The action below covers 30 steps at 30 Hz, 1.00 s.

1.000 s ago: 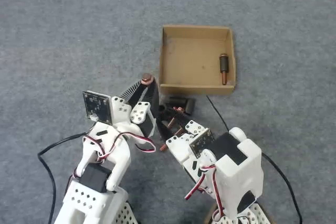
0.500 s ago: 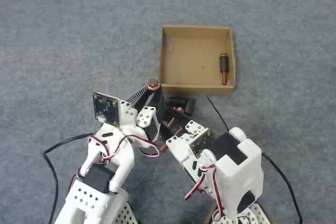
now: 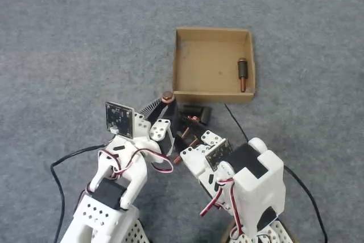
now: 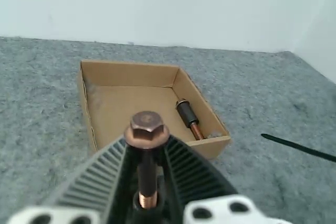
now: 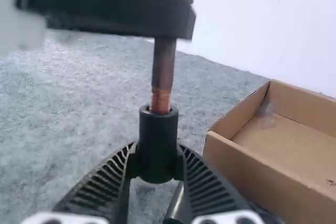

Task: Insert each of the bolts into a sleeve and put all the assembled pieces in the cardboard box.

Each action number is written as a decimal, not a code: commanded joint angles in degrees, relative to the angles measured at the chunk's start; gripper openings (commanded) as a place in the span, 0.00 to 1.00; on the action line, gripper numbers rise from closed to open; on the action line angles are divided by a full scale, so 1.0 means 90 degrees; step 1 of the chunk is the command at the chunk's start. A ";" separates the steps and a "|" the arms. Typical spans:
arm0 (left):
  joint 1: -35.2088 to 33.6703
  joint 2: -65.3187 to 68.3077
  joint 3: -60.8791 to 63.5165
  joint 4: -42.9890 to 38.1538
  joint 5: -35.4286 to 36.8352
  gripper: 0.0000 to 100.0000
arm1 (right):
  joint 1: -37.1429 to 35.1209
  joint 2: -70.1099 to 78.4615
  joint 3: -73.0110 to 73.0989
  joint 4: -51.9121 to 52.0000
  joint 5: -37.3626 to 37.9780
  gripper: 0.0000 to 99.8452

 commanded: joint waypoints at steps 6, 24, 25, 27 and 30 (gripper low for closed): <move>0.0059 -0.0176 0.0044 -0.0010 0.0098 0.01 | 0.0161 -0.0190 0.0166 -0.0122 0.0088 0.01; 0.0342 -0.0176 0.0640 -0.0068 0.0078 0.01 | 0.0171 -0.0190 0.0166 -0.0132 0.0088 0.01; 0.0342 -0.0176 0.0640 -0.0078 0.0078 0.01 | 0.0171 -0.0190 0.0166 -0.0132 0.0088 0.01; 0.0342 -0.0176 0.0640 -0.0088 0.0078 0.01 | 0.0171 -0.0190 0.0166 -0.0132 0.0088 0.01; 0.0342 -0.0176 0.0640 -0.0098 0.0078 0.01 | 0.0171 -0.0190 0.0166 -0.0132 0.0088 0.01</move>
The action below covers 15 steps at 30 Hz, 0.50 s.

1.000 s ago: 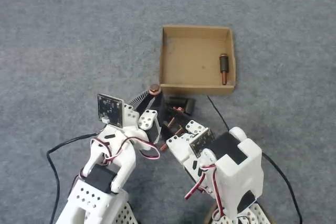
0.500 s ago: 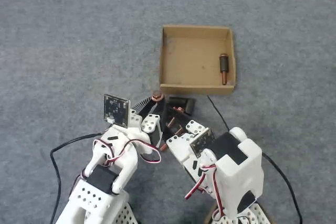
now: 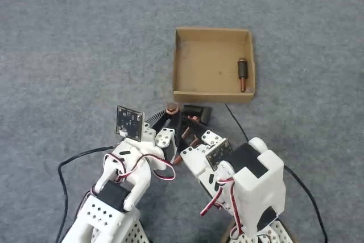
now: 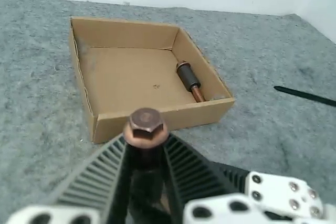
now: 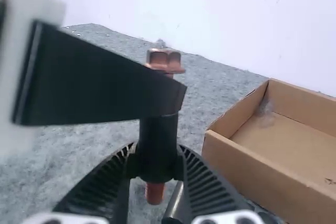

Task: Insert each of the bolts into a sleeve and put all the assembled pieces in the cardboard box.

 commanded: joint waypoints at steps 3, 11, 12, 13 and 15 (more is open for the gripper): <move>0.0078 -0.0078 -0.0044 -0.0186 0.0068 0.01 | 0.0142 -0.0200 0.0166 -0.0132 0.0088 0.01; 0.0029 -0.0078 -0.0054 -0.0293 0.0107 0.10 | 0.0142 -0.0200 0.0166 -0.0132 0.0088 0.01; -0.0020 -0.0078 -0.0054 -0.0283 0.0156 0.14 | 0.0142 -0.0200 0.0166 -0.0132 0.0088 0.01; -0.0068 -0.0078 -0.0054 -0.0283 0.0254 0.17 | 0.0142 -0.0200 0.0166 -0.0132 0.0088 0.01; -0.0127 -0.0078 -0.0054 -0.0283 0.0410 0.21 | 0.0142 -0.0200 0.0166 -0.0132 0.0088 0.01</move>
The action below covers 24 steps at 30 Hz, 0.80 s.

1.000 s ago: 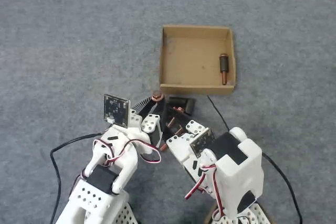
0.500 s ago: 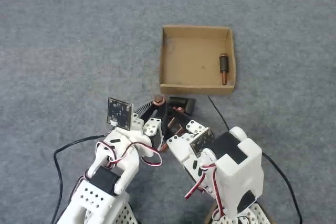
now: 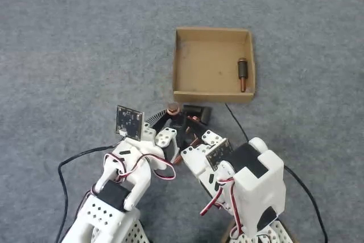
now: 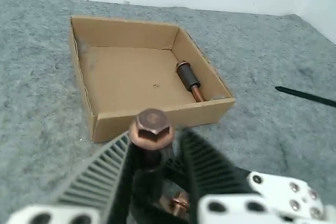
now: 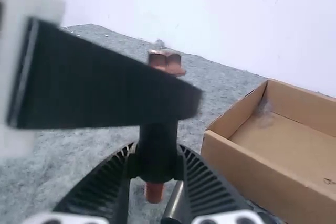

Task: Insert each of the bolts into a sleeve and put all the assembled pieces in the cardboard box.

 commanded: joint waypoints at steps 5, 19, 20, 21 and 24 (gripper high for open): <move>-0.0078 -0.0127 -0.0063 -0.0166 0.0391 0.22 | 0.0151 -0.0200 0.0166 -0.0122 0.0088 0.01; -0.0752 -0.0127 -0.0269 -0.0166 0.0361 0.22 | 0.0151 -0.0200 0.0166 -0.0122 0.0088 0.01; -0.0762 -0.0127 -0.0269 -0.0166 0.0361 0.22 | 0.0151 -0.0200 0.0166 -0.0122 0.0088 0.01; -0.0762 -0.0127 -0.0278 -0.0166 0.0371 0.22 | 0.0151 -0.0200 0.0166 -0.0122 0.0088 0.01; -0.0654 -0.0127 -0.0278 -0.0166 0.0391 0.22 | 0.0151 -0.0200 0.0166 -0.0122 0.0088 0.01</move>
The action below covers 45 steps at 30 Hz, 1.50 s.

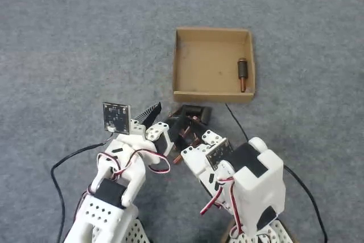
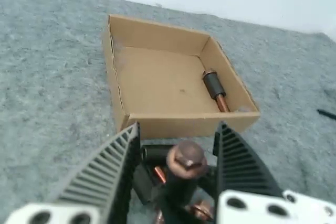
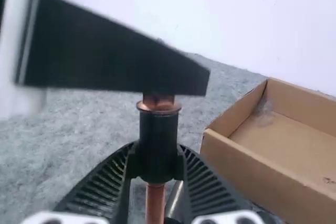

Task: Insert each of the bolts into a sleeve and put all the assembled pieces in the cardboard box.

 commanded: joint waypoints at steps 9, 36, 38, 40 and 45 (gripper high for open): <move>0.0596 -0.0127 -0.0718 -0.0166 0.0088 0.22 | 0.0142 -0.0190 0.0166 -0.0122 0.0088 0.01; -0.2100 -0.0127 -0.0825 0.2090 0.0059 0.01 | 0.0396 -0.0200 0.0127 -0.0142 0.0088 0.01; -0.2295 -0.0127 -0.0747 0.2276 0.0049 0.01 | 0.0396 -0.0200 0.0127 -0.0171 0.0088 0.01; -0.2491 -0.0127 -0.0474 0.2208 0.0029 0.01 | 0.0415 -0.0220 0.0147 -0.0190 0.0088 0.01; -0.2784 -0.0127 -0.0063 0.1700 -0.0156 0.01 | 0.1060 -0.1099 0.0391 -0.0190 0.0049 0.01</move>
